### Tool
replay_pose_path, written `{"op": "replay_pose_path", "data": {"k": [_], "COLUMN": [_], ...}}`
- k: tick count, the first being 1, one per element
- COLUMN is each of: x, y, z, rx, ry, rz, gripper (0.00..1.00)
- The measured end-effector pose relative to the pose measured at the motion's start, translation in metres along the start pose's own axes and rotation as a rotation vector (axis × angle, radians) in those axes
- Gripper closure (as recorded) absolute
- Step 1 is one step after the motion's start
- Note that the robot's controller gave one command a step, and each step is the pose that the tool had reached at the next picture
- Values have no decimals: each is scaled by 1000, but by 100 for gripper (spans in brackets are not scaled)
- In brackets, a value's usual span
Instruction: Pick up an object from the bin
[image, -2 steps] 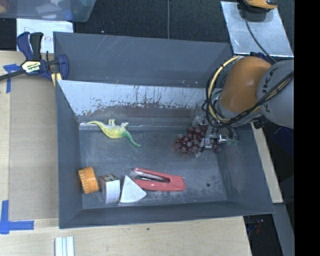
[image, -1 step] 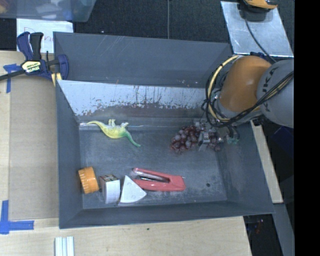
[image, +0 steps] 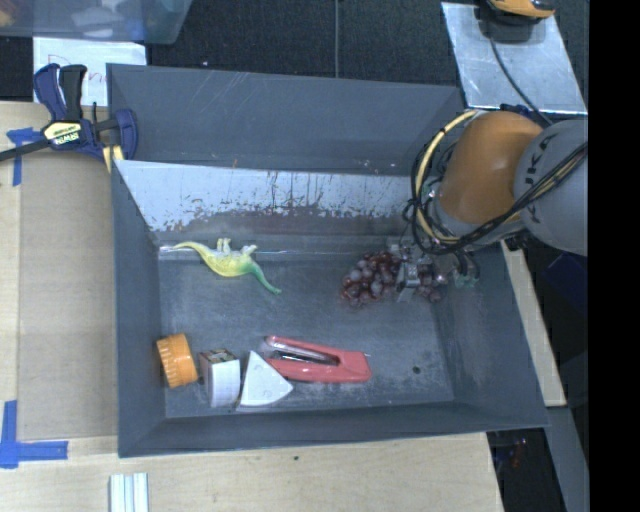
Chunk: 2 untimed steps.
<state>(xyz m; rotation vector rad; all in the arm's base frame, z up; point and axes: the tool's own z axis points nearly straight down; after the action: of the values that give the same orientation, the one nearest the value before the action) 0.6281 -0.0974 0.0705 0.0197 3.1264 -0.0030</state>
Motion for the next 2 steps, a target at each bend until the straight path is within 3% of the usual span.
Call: {"op": "replay_pose_path", "data": {"k": [2], "x": [0], "y": [0], "z": [-41], "rx": [0], "ry": [-2], "rz": [1], "gripper": [100]}}
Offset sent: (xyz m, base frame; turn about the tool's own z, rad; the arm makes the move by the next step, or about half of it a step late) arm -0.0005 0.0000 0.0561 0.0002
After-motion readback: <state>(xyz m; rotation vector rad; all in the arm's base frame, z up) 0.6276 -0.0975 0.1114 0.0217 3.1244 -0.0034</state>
